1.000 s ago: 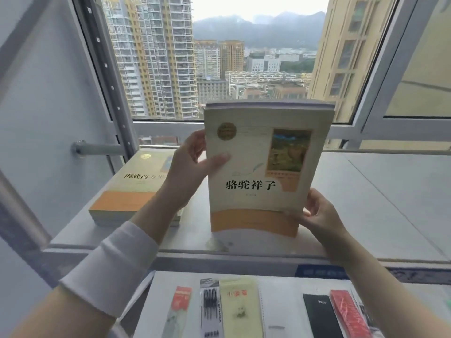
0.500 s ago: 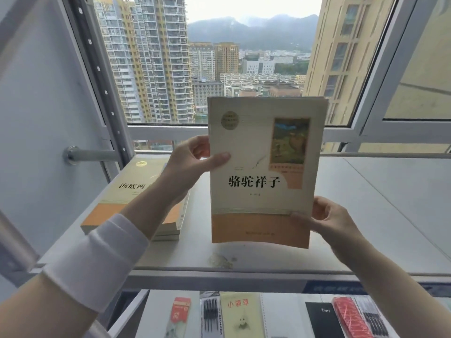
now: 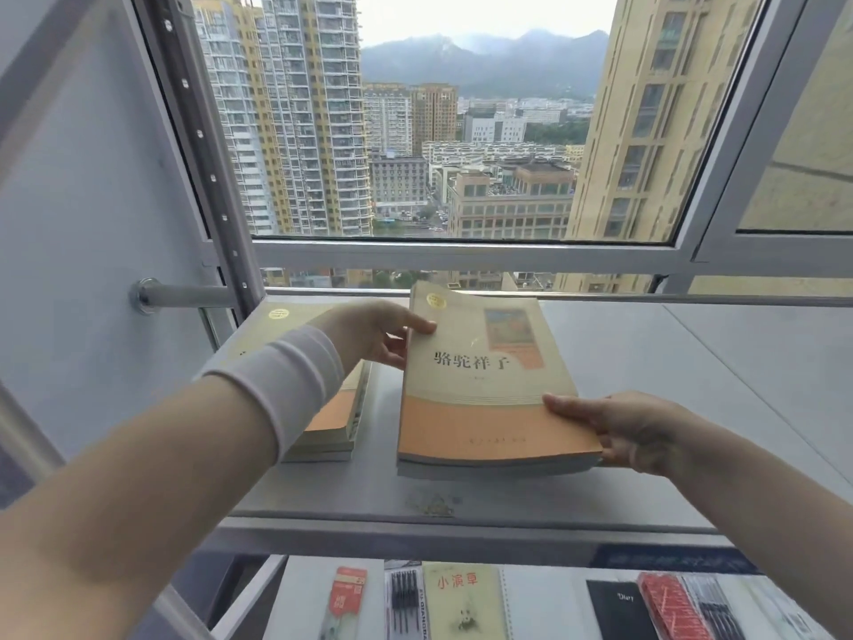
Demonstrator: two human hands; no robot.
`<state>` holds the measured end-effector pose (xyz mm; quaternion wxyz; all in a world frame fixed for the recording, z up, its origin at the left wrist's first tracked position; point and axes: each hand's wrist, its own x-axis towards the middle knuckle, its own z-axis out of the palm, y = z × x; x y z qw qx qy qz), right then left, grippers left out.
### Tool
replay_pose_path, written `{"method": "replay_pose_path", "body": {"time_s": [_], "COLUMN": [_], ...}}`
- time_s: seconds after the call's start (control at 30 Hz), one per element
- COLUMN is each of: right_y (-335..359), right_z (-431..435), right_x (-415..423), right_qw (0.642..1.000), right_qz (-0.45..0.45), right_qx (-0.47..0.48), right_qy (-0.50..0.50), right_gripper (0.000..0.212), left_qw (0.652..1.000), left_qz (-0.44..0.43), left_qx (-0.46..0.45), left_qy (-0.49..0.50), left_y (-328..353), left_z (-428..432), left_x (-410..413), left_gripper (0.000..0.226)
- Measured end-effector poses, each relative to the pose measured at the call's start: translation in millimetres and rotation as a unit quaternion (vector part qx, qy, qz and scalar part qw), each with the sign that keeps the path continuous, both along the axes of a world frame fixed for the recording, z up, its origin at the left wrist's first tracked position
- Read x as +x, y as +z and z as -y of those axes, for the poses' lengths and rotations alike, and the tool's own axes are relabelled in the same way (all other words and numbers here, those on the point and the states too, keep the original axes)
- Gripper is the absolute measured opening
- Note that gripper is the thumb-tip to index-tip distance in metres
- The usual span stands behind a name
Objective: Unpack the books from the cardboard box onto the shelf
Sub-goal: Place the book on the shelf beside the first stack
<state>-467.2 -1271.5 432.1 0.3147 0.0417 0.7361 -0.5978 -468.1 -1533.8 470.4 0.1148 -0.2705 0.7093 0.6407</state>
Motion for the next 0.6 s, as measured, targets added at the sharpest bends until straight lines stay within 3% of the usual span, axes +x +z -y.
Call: {"method": "replay_pose_path", "body": {"time_s": [0.5, 0.6], "right_y": [-8, -8], "right_z": [17, 17], "right_x": [-26, -27], "right_qw": [0.998, 0.997], "right_qz": [-0.012, -0.025], "right_qx": [0.055, 0.079], "right_qy": [0.000, 0.005], "right_gripper": [0.026, 0.026], "left_qw": [0.997, 0.994], "left_qz": [0.031, 0.036], "left_qx": [-0.069, -0.097], "left_qy": [0.020, 0.020], "left_y": [-19, -18], "left_z": [-3, -5], "left_x": [-24, -25], "left_gripper": [0.015, 0.030]}}
